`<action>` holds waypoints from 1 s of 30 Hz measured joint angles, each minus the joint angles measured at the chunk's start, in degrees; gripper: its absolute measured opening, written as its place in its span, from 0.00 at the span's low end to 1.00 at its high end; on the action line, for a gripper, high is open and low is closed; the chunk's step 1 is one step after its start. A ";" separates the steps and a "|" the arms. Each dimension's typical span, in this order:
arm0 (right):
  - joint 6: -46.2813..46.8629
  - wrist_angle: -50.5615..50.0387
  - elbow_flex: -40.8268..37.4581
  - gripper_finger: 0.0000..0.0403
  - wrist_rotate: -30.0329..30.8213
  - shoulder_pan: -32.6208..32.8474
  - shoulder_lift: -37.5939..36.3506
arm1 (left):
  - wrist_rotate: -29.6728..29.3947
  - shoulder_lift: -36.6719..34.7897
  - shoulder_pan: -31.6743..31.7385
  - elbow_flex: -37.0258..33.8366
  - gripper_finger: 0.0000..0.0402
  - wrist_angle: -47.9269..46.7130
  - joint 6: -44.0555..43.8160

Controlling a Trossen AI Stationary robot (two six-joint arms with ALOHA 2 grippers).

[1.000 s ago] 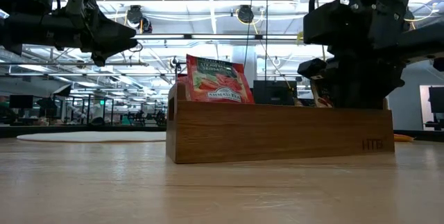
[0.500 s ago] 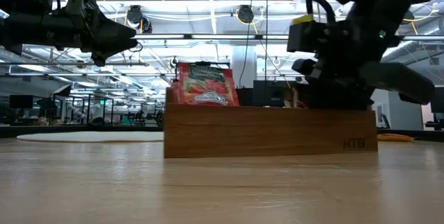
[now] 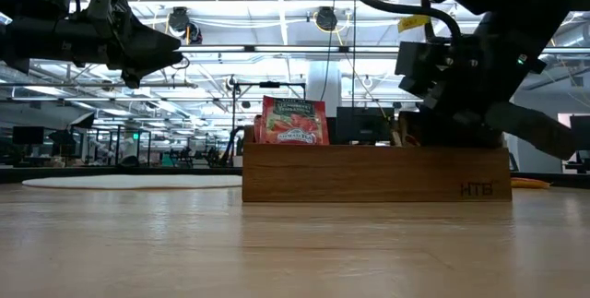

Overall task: Pick & Place Tea
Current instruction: Put the brown tea bag into the right section of the wooden organizer

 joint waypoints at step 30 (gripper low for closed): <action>-23.67 8.22 1.28 0.02 15.08 -9.41 -10.09 | 0.00 0.00 0.01 0.00 0.41 0.00 -0.02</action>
